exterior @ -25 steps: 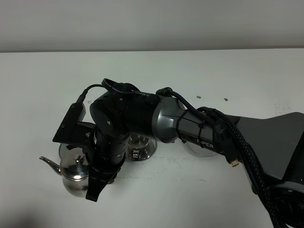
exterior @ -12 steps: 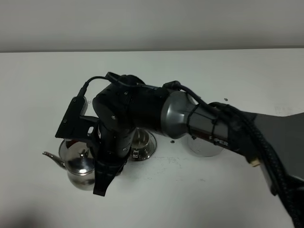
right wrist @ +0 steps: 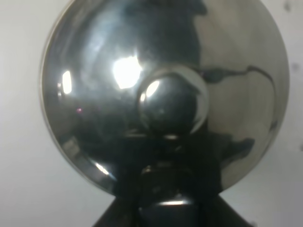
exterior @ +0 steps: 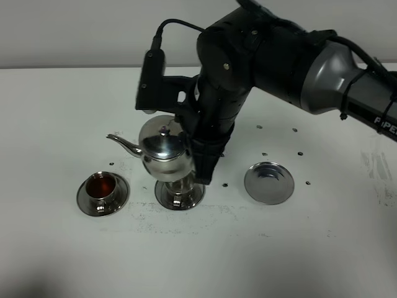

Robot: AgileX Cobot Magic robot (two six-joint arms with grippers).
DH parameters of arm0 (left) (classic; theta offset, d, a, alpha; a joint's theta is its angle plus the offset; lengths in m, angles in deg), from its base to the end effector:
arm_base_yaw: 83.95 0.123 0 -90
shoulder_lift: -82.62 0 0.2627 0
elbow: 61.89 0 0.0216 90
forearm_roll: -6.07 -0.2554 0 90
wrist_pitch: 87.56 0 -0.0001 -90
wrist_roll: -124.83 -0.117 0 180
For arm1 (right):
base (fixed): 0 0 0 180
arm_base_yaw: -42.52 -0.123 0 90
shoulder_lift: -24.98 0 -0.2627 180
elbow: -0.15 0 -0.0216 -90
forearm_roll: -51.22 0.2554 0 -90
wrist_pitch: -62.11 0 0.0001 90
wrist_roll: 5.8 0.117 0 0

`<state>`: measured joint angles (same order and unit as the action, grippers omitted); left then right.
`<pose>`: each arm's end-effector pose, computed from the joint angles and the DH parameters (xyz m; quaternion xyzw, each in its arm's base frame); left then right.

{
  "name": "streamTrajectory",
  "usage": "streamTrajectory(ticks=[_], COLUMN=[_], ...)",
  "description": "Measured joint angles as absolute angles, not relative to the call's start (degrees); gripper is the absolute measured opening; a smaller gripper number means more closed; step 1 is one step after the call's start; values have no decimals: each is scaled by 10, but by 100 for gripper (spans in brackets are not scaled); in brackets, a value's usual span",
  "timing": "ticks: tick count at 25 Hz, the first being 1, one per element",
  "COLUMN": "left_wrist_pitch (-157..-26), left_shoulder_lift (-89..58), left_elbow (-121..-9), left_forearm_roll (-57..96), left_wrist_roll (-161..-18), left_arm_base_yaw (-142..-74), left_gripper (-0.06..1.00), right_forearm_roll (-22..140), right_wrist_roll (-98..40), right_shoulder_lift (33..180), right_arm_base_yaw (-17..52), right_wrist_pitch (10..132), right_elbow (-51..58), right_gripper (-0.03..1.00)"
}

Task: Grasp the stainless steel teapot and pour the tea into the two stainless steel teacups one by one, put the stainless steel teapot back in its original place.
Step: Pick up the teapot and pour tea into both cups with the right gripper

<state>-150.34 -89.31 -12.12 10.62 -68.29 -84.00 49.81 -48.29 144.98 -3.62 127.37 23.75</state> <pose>0.0451 -0.0083 0.2547 0.1012 0.8621 0.0169 0.4962 0.2959 0.3041 0.2324 -0.6920 0.7040 -0.0068 0.1596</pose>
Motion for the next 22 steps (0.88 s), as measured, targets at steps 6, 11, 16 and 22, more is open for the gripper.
streamTrajectory(ticks=[6,11,16,22], left_wrist_pitch=[-1503,-1503,-1503,-1503], left_shoulder_lift=[-893,-893,-893,-893], left_elbow=[-121,-121,-121,-121], left_forearm_roll=[106,106,106,106], left_wrist_roll=[-683,-683,-683,-683], left_arm_base_yaw=[-840,-840,-840,-840], left_gripper=[27,27,27,27], right_forearm_roll=[499,468,435,424], right_wrist_roll=[-655,-775,-813,-831], right_shoulder_lift=[1450,1450,1468,1498], right_arm_base_yaw=[12,50,63,63], right_wrist_pitch=[1285,1277,1259,1242], right_elbow=[238,238,238,238], right_gripper=[19,19,19,19])
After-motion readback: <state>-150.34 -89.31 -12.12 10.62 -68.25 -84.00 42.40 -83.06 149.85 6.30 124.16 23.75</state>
